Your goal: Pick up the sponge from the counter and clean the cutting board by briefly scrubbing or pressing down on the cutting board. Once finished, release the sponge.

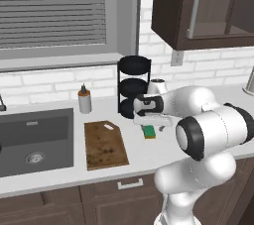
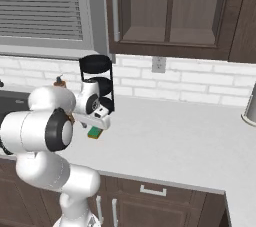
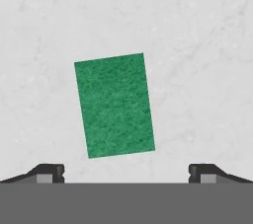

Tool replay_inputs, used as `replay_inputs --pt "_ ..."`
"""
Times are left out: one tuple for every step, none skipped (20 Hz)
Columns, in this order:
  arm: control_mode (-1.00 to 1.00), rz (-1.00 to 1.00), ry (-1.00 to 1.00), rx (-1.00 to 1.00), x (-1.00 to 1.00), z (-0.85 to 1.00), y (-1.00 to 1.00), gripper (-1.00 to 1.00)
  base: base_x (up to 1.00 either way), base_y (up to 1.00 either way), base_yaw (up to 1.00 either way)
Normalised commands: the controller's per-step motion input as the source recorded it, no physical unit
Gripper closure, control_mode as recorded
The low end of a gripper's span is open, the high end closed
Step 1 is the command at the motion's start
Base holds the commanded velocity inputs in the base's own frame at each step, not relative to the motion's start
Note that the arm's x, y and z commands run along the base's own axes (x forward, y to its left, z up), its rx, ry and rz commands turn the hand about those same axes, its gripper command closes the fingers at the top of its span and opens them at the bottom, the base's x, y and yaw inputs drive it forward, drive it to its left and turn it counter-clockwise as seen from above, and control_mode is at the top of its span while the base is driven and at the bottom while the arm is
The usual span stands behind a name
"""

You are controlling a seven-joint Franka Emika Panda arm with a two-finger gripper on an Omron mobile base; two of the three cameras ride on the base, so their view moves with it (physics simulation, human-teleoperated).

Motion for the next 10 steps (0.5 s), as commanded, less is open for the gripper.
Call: replay_inputs --pt "-1.0 0.0 0.0 0.0 0.31 -0.13 0.0 -1.0 0.0 0.0 0.0" --pt "-1.0 0.0 0.0 0.0 0.11 -0.06 0.0 -1.0 0.0 0.0 0.0" --pt "-1.0 0.0 0.0 0.0 0.1 -0.14 0.0 -1.0 0.0 0.0 0.0" --pt "-1.0 0.0 0.0 0.0 0.11 -0.19 0.0 -1.0 0.0 0.0 0.0" --pt "-1.0 0.0 0.0 0.0 0.06 -0.3 0.0 -1.0 0.0 0.0 0.0" --pt "-1.0 0.0 0.0 0.0 0.14 -0.36 0.0 -1.0 0.0 0.0 0.0" --pt "-1.0 0.0 0.0 0.0 0.11 -0.31 0.0 -1.0 0.0 0.0 0.0" --pt "-1.0 0.0 0.0 0.0 0.14 -0.31 0.0 -1.0 0.0 0.0 0.0" --pt "-1.0 0.0 0.0 0.0 0.19 -0.29 0.0 -1.0 0.0 0.0 0.0" --pt "-1.0 0.0 0.0 0.0 0.19 -0.32 0.0 -1.0 0.0 0.0 0.0"
